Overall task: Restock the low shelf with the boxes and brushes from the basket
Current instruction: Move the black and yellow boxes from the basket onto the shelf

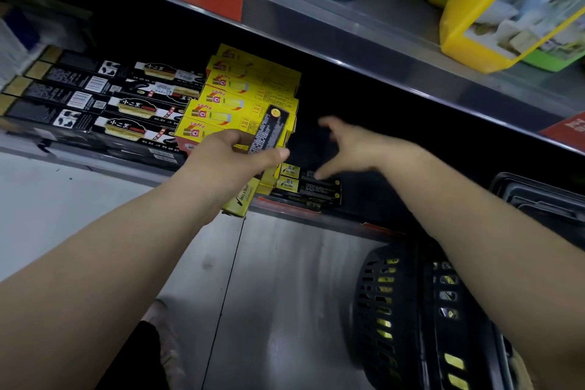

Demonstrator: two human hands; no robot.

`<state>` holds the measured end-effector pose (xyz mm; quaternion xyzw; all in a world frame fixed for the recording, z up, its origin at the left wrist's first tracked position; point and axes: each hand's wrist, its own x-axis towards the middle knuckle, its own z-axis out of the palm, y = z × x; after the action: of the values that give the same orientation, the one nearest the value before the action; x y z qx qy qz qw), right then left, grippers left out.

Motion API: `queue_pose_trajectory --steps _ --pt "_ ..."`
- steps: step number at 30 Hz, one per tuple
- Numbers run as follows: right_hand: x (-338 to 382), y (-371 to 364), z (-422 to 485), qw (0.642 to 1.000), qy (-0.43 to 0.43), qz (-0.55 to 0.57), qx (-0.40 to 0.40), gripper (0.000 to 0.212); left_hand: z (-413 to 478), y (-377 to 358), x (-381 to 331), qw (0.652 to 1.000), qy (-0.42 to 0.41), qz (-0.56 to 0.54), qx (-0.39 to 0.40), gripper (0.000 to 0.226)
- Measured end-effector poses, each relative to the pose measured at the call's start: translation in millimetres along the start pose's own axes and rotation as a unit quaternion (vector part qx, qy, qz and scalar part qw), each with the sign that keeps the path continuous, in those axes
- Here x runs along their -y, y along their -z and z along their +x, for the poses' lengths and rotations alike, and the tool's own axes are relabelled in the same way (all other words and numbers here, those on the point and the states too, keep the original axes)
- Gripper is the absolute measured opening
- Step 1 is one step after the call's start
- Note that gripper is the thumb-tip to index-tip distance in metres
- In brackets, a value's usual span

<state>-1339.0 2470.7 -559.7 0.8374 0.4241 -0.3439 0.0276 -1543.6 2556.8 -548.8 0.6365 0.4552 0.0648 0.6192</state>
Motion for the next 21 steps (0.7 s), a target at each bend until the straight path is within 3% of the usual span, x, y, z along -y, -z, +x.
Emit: queue_pose_trajectory --steps 2,4,6,8,13,18,21 --pt "20.2 15.6 -27.2 0.984 0.149 0.072 -0.074 0.106 -1.8 0.0 -1.0 0.999 -0.013 0.038 0.022 0.052" --pt "34.9 17.4 -50.3 0.954 0.273 0.083 -0.094 0.086 -3.7 -1.5 -3.4 0.996 -0.034 0.076 0.043 0.046" --pt "44.0 12.6 -59.7 0.946 0.304 0.064 -0.096 0.057 -6.4 -2.8 -7.1 0.992 -0.058 0.089 0.066 0.04" --pt "44.9 9.8 -61.2 0.954 0.278 0.059 -0.095 0.036 -7.2 -2.5 -9.7 0.99 -0.08 0.083 0.079 0.041" --pt "9.7 13.3 -53.9 0.979 0.14 0.13 -0.074 0.026 -7.2 5.3 -12.4 0.987 -0.139 0.078 0.016 0.034" --pt "-31.3 21.9 -39.6 0.974 0.014 0.227 -0.014 0.03 -2.7 14.0 -8.4 0.984 -0.15 0.08 -0.052 0.023" --pt "-45.4 27.7 -23.2 0.987 -0.058 0.15 -0.007 0.034 1.2 17.9 -6.1 0.984 -0.146 0.074 -0.075 0.016"
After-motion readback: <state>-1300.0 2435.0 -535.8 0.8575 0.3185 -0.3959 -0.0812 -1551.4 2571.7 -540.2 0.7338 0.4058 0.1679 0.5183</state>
